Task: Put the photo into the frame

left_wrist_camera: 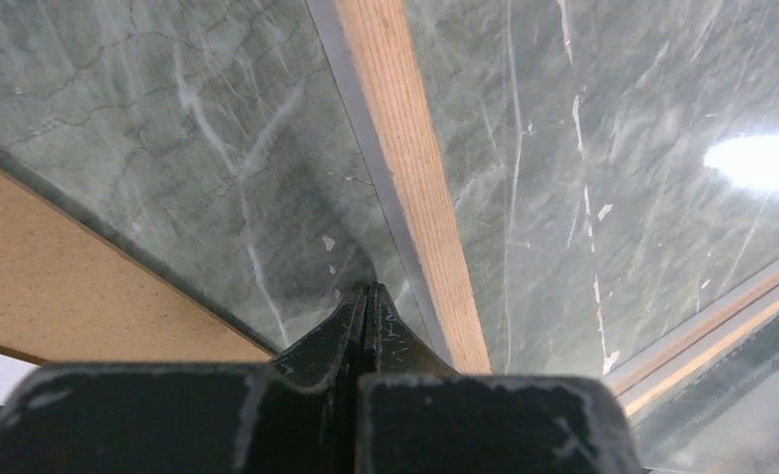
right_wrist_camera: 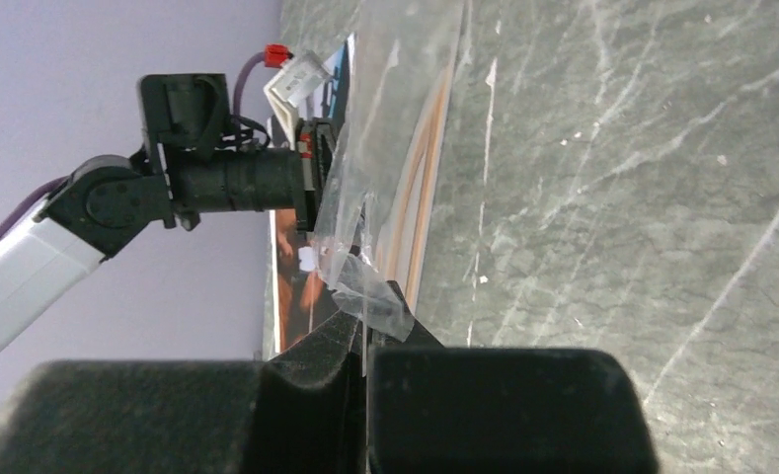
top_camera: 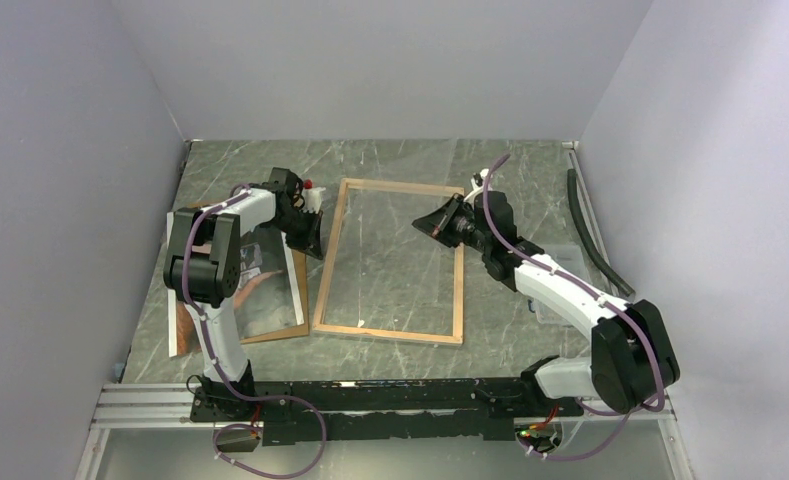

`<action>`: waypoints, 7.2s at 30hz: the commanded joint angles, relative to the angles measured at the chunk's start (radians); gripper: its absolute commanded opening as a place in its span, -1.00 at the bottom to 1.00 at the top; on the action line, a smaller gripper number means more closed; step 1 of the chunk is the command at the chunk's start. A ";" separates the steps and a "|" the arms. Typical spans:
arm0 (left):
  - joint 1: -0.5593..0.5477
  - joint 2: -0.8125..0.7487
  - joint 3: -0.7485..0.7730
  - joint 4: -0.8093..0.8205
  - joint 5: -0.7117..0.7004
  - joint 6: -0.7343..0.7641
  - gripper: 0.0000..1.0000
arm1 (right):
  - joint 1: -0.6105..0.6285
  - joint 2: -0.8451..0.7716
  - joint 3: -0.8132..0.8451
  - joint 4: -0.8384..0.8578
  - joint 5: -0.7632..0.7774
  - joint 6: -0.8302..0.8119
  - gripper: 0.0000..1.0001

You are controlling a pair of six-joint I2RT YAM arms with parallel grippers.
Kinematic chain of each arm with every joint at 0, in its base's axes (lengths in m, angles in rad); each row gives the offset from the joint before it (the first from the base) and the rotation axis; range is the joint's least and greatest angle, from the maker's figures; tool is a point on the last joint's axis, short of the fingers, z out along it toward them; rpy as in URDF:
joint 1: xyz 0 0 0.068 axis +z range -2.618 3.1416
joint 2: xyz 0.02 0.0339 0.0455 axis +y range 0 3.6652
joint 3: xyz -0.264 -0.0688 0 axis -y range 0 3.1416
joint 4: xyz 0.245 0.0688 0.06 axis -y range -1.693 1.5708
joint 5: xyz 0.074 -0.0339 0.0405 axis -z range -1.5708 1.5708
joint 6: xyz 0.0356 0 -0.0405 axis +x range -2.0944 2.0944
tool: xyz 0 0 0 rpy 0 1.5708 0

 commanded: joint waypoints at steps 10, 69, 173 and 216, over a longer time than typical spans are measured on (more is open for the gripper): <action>-0.002 0.005 -0.021 0.010 0.015 0.007 -0.95 | -0.009 0.004 -0.046 0.104 -0.021 0.008 -1.00; -0.008 -0.007 -0.055 0.031 -0.003 0.014 -0.95 | 0.014 -0.113 -0.008 -0.015 0.044 -0.026 -1.00; -0.008 -0.013 -0.074 0.045 -0.006 0.022 -0.95 | 0.073 0.075 -0.055 -0.115 0.064 0.125 -1.00; -0.017 -0.004 -0.067 0.043 -0.010 0.022 -0.95 | 0.113 0.015 0.004 -0.257 0.058 0.210 -1.00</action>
